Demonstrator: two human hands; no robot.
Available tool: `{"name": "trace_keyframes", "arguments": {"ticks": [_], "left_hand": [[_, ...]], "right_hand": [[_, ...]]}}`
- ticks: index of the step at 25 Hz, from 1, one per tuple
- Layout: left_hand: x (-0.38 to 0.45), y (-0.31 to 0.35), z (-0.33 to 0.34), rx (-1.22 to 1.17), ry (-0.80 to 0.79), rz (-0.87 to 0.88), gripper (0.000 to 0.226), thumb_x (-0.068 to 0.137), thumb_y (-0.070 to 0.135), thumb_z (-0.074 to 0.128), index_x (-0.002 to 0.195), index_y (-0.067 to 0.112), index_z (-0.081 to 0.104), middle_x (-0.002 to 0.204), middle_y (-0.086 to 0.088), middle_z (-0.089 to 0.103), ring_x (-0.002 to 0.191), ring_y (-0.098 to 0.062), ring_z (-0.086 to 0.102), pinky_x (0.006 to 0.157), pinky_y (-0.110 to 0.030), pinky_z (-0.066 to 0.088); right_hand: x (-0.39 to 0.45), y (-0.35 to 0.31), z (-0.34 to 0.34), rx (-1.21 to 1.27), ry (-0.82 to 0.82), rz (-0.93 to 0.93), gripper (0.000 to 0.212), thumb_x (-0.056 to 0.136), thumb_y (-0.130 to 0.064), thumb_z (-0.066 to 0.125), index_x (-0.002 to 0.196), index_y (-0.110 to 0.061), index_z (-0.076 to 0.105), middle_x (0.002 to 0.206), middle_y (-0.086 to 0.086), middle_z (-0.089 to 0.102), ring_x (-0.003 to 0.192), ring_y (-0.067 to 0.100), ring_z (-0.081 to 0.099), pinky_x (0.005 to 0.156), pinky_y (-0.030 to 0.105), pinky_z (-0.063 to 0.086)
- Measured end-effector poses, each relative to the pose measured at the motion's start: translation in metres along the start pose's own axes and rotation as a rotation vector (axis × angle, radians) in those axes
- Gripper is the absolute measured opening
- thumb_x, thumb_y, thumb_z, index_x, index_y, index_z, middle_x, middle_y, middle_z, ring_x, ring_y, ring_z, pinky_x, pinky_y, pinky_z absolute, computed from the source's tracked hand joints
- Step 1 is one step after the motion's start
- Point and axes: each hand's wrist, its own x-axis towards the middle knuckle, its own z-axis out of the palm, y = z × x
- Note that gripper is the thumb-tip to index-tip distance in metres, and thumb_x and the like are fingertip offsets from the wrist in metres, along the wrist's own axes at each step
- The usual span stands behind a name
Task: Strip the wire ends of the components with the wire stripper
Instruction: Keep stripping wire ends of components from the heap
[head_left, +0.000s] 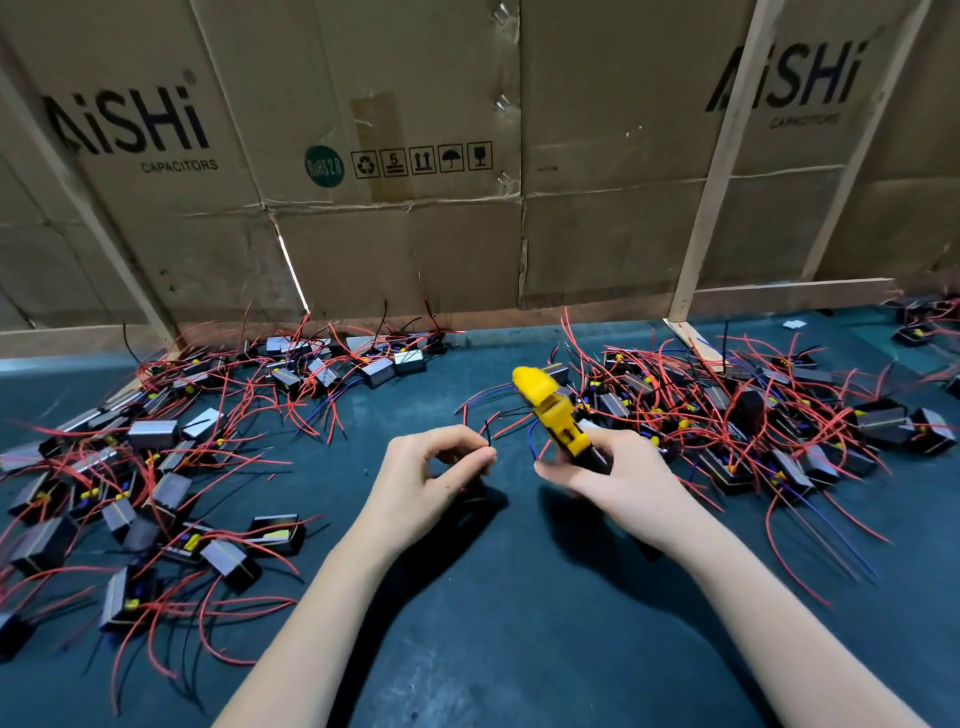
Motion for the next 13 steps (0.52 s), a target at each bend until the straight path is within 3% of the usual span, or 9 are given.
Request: {"name": "trace_keyframes", "arguments": {"ticks": [2,4,7,10,13], "left_hand": [[0.000,0.004,0.000,-0.018,-0.010,-0.013,0.012,0.091,0.016,0.068,0.079,0.018,0.070,0.064,0.009,0.063,0.059,-0.004,0.055,0.062,-0.015,0.045],[0.000,0.006,-0.002,-0.060,-0.028,-0.038,0.014,0.092,0.016,0.066,0.079,0.021,0.070,0.063,0.003,0.060,0.057,-0.004,0.052,0.059,-0.012,0.043],[-0.001,0.011,0.000,-0.115,-0.084,-0.072,0.018,0.092,0.014,0.065,0.076,0.021,0.068,0.063,0.000,0.059,0.056,-0.005,0.050,0.052,-0.017,0.045],[-0.002,0.015,0.007,-0.117,-0.081,-0.080,0.019,0.091,0.009,0.064,0.073,0.016,0.066,0.057,0.013,0.055,0.053,-0.001,0.046,0.054,-0.011,0.039],[-0.002,0.014,0.011,-0.137,-0.060,-0.141,0.022,0.090,0.009,0.064,0.069,0.017,0.065,0.052,0.014,0.050,0.049,-0.001,0.041,0.051,-0.013,0.036]], "right_hand": [[0.002,0.008,-0.002,-0.352,0.236,-0.025,0.033,0.077,-0.046,0.071,0.070,-0.017,0.057,0.064,-0.002,0.059,0.068,0.023,0.055,0.067,0.035,0.044],[0.002,0.015,-0.009,-0.567,0.365,0.052,0.030,0.078,-0.045,0.068,0.076,-0.018,0.057,0.075,0.001,0.064,0.078,0.029,0.061,0.068,0.035,0.048],[0.006,0.025,-0.014,-0.756,0.411,0.140,0.036,0.078,-0.047,0.065,0.087,-0.013,0.058,0.090,0.008,0.066,0.089,0.034,0.063,0.072,0.036,0.046],[0.010,0.025,-0.006,-0.869,0.413,0.098,0.040,0.077,-0.046,0.066,0.095,-0.011,0.060,0.095,0.009,0.066,0.093,0.033,0.062,0.076,0.037,0.044],[0.012,0.025,-0.001,-0.899,0.409,0.082,0.042,0.077,-0.047,0.066,0.097,-0.011,0.060,0.096,0.009,0.066,0.094,0.033,0.061,0.078,0.037,0.043]]}}
